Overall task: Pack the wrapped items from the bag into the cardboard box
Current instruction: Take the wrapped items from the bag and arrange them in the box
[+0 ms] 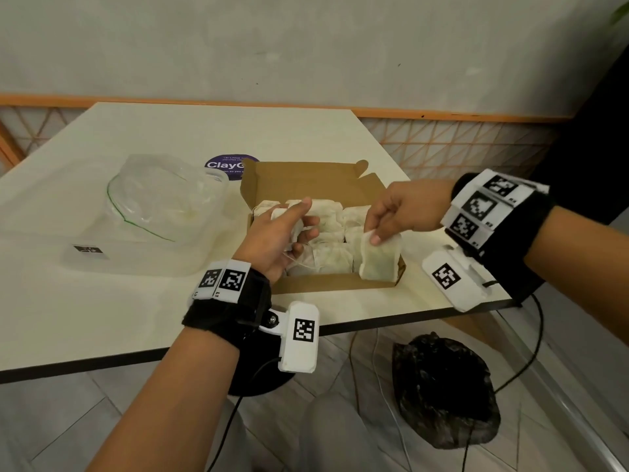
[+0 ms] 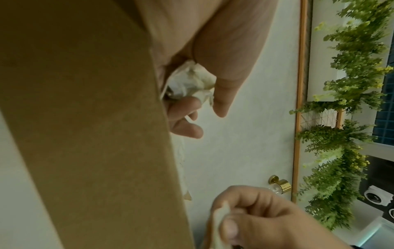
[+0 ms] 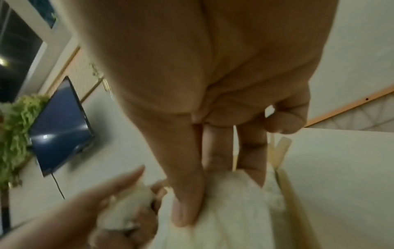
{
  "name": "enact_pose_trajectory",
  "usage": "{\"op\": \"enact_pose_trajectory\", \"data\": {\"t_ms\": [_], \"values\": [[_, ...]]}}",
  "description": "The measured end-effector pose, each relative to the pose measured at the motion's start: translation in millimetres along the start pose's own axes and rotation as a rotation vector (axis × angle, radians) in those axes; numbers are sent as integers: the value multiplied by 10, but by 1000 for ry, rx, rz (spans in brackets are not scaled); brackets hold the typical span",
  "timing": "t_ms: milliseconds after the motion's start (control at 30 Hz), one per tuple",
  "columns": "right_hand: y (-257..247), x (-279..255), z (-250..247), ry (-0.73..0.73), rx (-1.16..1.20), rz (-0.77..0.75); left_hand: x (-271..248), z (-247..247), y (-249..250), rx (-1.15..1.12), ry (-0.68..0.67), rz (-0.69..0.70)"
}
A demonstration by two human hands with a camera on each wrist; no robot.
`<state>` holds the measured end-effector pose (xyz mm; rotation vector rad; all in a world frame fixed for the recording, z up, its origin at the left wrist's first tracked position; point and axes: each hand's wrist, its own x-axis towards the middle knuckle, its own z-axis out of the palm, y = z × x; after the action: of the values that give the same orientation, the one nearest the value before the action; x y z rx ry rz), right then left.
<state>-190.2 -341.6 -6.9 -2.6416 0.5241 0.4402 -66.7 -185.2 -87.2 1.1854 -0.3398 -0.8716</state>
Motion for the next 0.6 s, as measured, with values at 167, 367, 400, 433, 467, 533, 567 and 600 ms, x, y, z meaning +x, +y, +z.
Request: {"op": "enact_pose_trajectory", "data": {"t_ms": [167,367,400,433,467,533,567,600], "values": [[71,193,191,123,-73,35,5,4,-4,3,-2,3],[56,190,196,222,-208,19,8,11,30,-48,-15,-41],[39,168,187,284,-194,-3,10,4,35,-77,-25,-57],[4,144,177,380,-127,-36,11,-11,39,-114,-39,-72],[-64,114,174,473,-26,-74,12,-26,42,-159,-63,-84],[-289,67,218,518,156,-122,5,-41,52,-225,-124,-106],[-408,69,262,475,219,-121,-3,-40,54,-247,-159,-115],[-508,103,315,418,266,-105,-23,-31,58,-271,-200,-122]]}}
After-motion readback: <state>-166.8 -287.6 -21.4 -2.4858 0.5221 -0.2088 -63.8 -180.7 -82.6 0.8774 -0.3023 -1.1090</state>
